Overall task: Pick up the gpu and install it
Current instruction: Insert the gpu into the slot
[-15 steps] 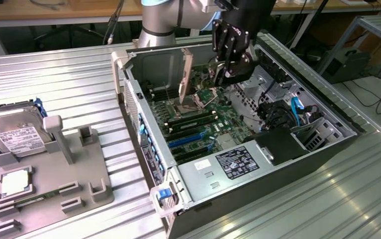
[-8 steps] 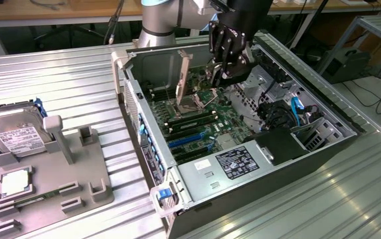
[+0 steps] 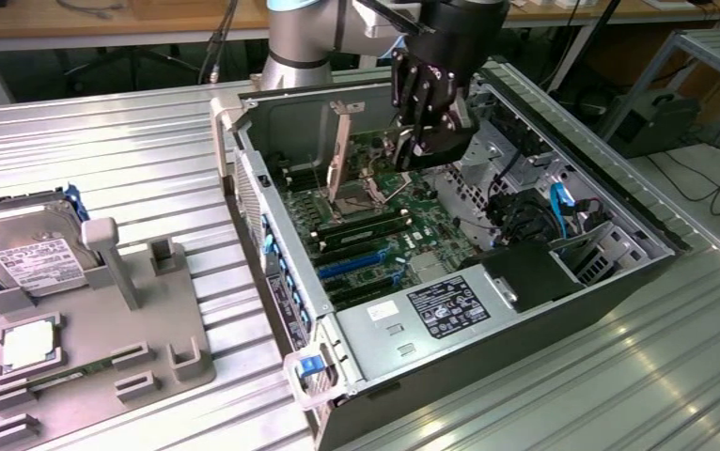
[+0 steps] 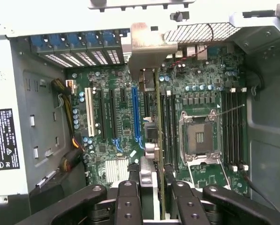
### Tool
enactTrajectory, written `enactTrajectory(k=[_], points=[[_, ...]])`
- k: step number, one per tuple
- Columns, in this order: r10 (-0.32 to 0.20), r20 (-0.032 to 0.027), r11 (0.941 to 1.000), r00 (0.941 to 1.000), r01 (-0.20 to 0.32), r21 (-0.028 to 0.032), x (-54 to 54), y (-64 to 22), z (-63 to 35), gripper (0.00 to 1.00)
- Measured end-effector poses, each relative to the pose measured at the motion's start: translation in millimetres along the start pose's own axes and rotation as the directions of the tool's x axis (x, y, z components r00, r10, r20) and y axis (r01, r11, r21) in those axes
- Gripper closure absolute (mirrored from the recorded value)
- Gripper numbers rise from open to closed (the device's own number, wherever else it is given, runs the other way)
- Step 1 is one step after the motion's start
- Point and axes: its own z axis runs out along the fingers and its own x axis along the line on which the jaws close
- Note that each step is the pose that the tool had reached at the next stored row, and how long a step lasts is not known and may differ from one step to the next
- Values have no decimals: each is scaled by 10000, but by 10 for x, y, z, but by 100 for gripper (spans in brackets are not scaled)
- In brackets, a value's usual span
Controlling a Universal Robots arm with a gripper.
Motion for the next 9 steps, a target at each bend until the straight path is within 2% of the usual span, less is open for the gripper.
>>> enactTrajectory(k=[5, 9], points=[[3, -9, 10000, 10000, -3, -1, 4, 44, 30, 70], [3, -16, 10000, 10000, -3, 7, 4, 74, 104, 70]])
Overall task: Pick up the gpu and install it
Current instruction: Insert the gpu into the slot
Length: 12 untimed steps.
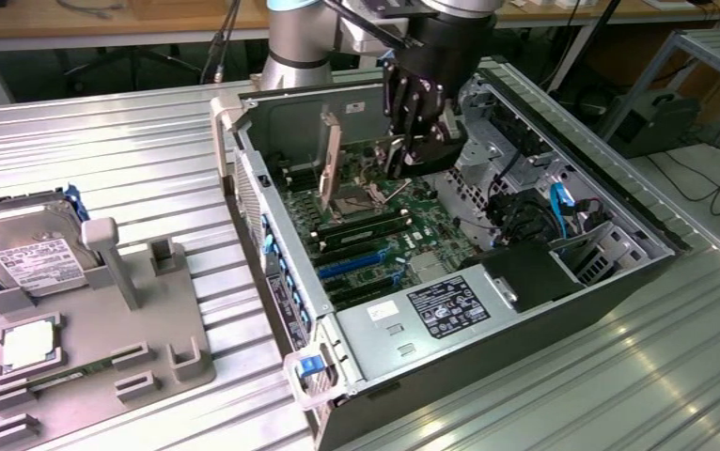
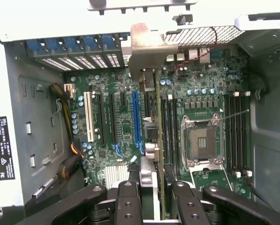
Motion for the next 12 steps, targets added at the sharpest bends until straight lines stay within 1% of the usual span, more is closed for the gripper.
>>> enactTrajectory(k=[2, 5, 8, 12], points=[[0, -12, 10000, 10000, 0, 30, -2, 7, 17, 70], [-3, -9, 9999, 10000, 3, 107, -8, 31, 48, 70], [-2, -11, 9999, 10000, 2, 118, -7, 67, 89, 70], [-3, -9, 9999, 10000, 3, 136, -5, 88, 163, 70]])
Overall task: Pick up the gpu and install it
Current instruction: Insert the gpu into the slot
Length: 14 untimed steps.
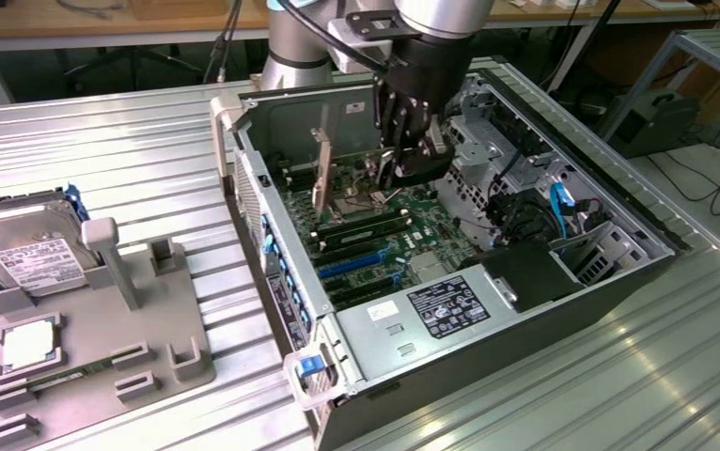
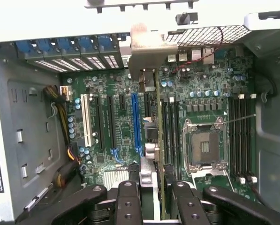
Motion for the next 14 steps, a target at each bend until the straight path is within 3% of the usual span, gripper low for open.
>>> enactTrajectory(k=[14], points=[[1, 1, 10000, 10000, -1, 0, 33, 53, 153, 70]])
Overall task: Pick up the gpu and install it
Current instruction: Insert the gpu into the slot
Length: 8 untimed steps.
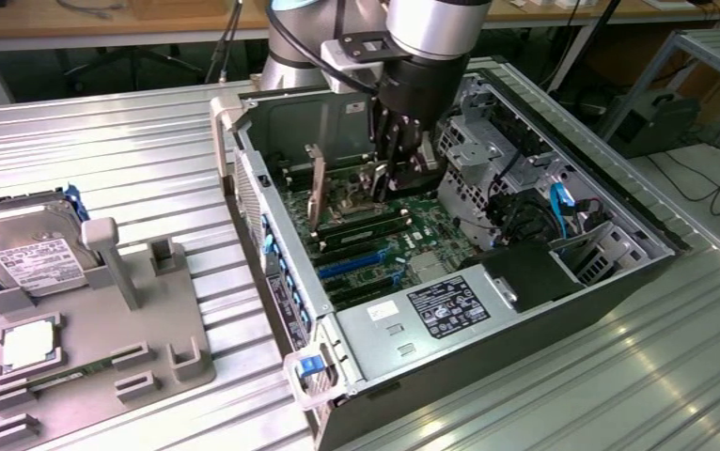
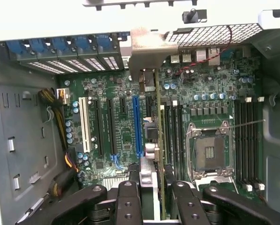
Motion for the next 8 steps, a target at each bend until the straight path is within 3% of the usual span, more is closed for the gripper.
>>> enactTrajectory(k=[8], points=[[-1, 0, 10000, 10000, 1, 0, 9, 36, 87, 70]])
